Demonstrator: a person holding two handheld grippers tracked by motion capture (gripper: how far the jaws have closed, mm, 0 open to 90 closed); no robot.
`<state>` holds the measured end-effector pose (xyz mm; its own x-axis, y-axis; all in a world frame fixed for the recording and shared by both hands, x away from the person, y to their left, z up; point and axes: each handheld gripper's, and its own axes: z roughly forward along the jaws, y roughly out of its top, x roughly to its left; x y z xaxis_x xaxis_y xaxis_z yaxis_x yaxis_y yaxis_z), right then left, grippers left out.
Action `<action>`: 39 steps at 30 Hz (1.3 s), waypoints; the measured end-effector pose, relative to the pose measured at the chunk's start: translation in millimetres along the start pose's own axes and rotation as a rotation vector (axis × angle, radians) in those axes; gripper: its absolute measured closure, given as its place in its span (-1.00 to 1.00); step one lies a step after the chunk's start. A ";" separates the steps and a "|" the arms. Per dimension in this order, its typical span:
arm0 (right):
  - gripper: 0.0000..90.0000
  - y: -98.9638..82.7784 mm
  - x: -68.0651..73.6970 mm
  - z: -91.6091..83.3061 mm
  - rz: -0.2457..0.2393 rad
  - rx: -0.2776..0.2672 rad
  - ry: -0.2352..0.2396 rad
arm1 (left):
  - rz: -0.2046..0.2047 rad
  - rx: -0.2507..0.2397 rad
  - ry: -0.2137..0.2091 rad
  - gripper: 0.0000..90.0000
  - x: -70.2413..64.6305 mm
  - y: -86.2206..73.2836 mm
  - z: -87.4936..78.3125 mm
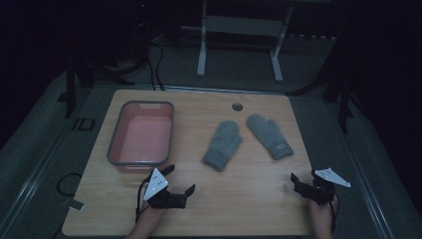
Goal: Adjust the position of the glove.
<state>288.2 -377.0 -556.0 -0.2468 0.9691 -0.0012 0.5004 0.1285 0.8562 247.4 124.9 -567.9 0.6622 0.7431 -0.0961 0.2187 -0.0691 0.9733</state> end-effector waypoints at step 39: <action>-0.68 94.7 39.0 22.3 -0.218 0.013 0.193 | 0.001 -0.003 0.003 -0.99 0.5 -1.3 -1.5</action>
<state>344.5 -322.4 -486.5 -0.5020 0.8607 -0.0851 0.4287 0.3331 0.8398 246.3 126.4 -568.9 0.6603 0.7450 -0.0946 0.2158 -0.0676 0.9741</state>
